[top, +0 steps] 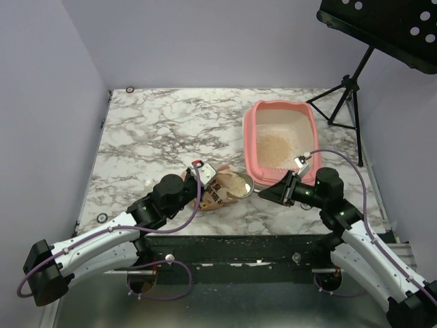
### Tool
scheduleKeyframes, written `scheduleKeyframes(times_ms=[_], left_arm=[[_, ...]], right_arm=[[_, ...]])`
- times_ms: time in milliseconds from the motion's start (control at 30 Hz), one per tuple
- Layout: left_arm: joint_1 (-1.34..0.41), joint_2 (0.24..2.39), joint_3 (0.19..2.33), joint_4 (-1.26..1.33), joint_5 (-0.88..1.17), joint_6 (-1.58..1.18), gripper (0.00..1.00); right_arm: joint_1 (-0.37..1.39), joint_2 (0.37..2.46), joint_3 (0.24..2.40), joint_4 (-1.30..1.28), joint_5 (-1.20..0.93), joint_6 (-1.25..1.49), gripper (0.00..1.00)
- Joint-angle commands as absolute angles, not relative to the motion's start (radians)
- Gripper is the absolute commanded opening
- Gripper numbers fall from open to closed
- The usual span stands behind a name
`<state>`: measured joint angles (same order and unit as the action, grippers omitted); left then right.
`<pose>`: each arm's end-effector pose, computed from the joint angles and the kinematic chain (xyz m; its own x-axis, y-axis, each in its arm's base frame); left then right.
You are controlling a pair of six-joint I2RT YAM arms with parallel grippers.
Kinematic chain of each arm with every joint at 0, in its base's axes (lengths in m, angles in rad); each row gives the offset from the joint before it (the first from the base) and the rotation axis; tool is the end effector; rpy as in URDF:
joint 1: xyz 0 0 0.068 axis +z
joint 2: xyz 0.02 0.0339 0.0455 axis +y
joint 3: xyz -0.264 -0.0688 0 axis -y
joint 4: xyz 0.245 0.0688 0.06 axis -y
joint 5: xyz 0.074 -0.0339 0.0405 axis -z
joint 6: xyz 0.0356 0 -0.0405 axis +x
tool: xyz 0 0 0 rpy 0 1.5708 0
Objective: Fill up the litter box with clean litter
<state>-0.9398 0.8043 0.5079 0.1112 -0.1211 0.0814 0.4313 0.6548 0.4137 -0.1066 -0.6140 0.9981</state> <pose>0.1192 -0.1559 0.2694 -0.0488 0.2036 -0.9778 0.7379 0.6672 0.1021 0.1366 0.0854 0.2389 -0.8685 0.3565 -0.3445 -0.1917 0.3994 0.8965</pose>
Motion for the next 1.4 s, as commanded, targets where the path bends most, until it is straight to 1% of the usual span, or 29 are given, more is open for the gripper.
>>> scheduleKeyframes(times_ms=[0, 400, 833, 1100, 1367], left_arm=[[-0.954, 0.767, 0.508, 0.172, -0.144, 0.069, 0.00], [-0.954, 0.663, 0.500, 0.175, -0.198, 0.069, 0.00], [-0.954, 0.606, 0.496, 0.161, -0.251, 0.055, 0.00], [-0.954, 0.601, 0.505, 0.146, -0.287, 0.054, 0.00], [-0.954, 0.603, 0.508, 0.133, -0.282, 0.048, 0.00]], right_arm=[[0.422, 0.563, 0.368, -0.081, -0.558, 1.049, 0.00], [0.422, 0.359, 0.224, -0.040, -0.497, 1.232, 0.00], [0.422, 0.201, 0.141, -0.043, -0.494, 1.296, 0.00], [0.422, 0.169, 0.170, -0.025, -0.519, 1.324, 0.00], [0.422, 0.156, 0.265, -0.094, -0.450, 1.295, 0.00]])
